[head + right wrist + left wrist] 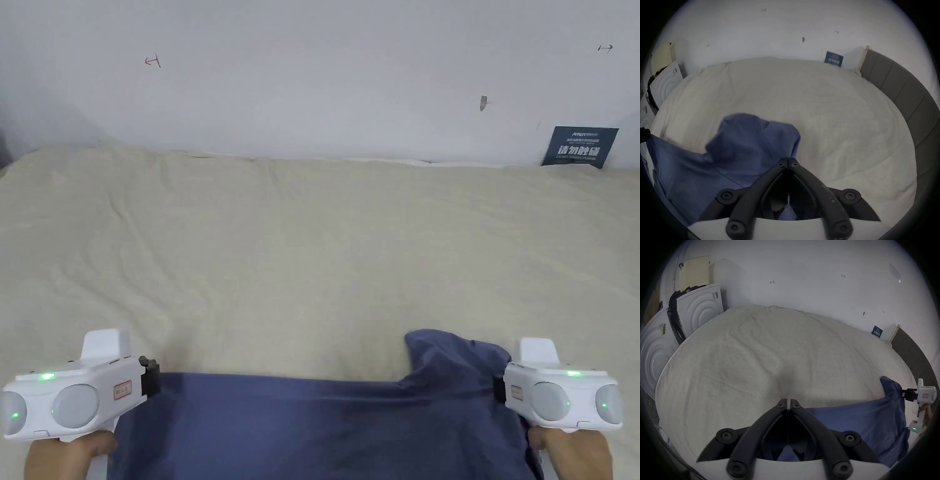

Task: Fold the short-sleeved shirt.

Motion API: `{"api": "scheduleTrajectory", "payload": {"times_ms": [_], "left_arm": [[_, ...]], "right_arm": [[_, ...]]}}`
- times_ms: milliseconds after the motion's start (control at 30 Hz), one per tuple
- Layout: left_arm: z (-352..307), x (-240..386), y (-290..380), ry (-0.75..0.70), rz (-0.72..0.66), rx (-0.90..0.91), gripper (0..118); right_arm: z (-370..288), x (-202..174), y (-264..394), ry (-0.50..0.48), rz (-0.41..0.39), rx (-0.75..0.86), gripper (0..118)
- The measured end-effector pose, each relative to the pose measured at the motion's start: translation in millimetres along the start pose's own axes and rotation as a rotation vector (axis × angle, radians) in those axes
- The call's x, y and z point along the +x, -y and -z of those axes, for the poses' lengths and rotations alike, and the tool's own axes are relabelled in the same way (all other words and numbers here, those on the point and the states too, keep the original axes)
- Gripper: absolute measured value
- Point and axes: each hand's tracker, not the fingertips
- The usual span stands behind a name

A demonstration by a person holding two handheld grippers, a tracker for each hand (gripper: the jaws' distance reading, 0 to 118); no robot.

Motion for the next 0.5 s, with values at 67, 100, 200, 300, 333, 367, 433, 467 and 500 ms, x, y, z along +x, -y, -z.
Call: {"api": "scheduleTrajectory", "payload": {"times_ms": [67, 100, 200, 300, 333, 367, 433, 467, 500], "left_arm": [[-8, -2, 1, -0.005, -0.002, 0.008, 2], [-14, -3, 2, -0.008, 0.001, 0.012, 2], [-36, -8, 5, -0.019, 0.002, 0.028, 2], [-60, -16, 11, -0.027, -0.012, 0.046, 2], [-69, -19, 14, -0.027, -0.016, 0.052, 2], [-76, -22, 17, -0.027, -0.019, 0.056, 2], [-95, -29, 29, -0.022, -0.024, 0.061, 2], [-102, -32, 35, -0.022, -0.024, 0.06, 2], [-109, -35, 42, -0.019, -0.02, 0.057, 2]], "right_arm": [[-29, -1, -1, -0.038, 0.003, 0.06, 2], [-46, 4, -2, -0.047, -0.007, 0.089, 2], [-102, 4, 4, -0.065, -0.029, 0.178, 2], [-152, 11, 20, -0.097, -0.02, 0.244, 2], [-165, 14, 26, -0.114, -0.013, 0.259, 2], [-180, 18, 35, -0.125, -0.004, 0.272, 2], [-207, 21, 54, -0.139, 0.001, 0.291, 2], [-217, 23, 64, -0.144, 0.006, 0.295, 2], [-224, 26, 76, -0.153, 0.015, 0.3, 2]]}}
